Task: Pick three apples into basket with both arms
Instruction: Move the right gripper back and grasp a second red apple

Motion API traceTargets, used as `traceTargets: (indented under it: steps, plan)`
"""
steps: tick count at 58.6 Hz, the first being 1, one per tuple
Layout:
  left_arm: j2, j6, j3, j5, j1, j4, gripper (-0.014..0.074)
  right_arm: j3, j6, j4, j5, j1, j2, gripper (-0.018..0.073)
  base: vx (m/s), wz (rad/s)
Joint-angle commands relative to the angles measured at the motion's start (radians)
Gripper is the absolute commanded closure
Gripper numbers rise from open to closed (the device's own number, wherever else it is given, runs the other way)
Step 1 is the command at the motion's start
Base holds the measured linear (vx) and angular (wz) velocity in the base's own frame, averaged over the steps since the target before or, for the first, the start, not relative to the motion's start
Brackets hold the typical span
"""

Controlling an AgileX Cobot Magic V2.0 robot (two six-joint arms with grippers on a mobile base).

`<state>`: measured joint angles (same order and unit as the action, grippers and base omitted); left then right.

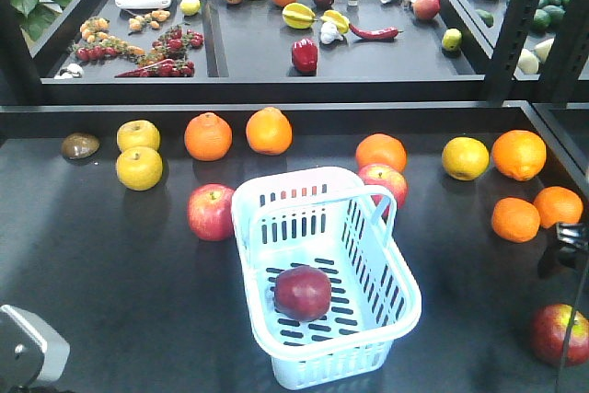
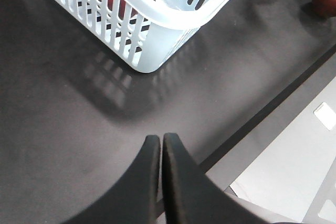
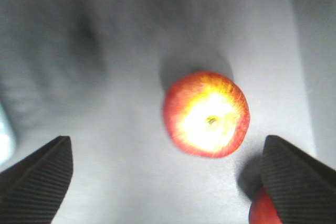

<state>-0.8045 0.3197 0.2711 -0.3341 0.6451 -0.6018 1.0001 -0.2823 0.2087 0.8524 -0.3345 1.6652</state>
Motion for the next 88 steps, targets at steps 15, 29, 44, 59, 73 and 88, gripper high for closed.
traceTargets:
  steps: [15, 29, 44, 59, 73, 88]
  plan:
    - [0.006, -0.005, 0.023, 0.053, 0.004, -0.021, 0.0602, 0.033, 0.006, -0.048, -0.081, -0.006, 0.132, -0.0077, 0.00, 0.00]
    - [0.006, -0.005, 0.023, 0.053, 0.004, -0.021, 0.0602, 0.033, 0.006, -0.070, -0.108, -0.006, 0.209, -0.0051, 0.00, 0.00]
    - [0.006, -0.005, 0.023, 0.053, 0.004, -0.021, 0.0602, 0.033, 0.005, -0.069, -0.139, -0.006, 0.278, -0.0022, 0.00, 0.00]
    - [0.006, -0.005, 0.023, 0.053, 0.004, -0.021, 0.0602, 0.033, -0.023, -0.046, -0.111, -0.006, 0.226, 0.0234, 0.00, 0.00]
    - [0.006, -0.005, 0.023, 0.053, 0.004, -0.021, 0.0602, 0.033, -0.183, 0.115, -0.014, -0.006, 0.020, 0.0575, 0.00, 0.00]
    - [0.006, -0.005, 0.023, 0.053, 0.004, -0.021, 0.0602, 0.008, -0.338, 0.393, 0.129, 0.070, -0.300, 0.0564, 0.00, 0.00]
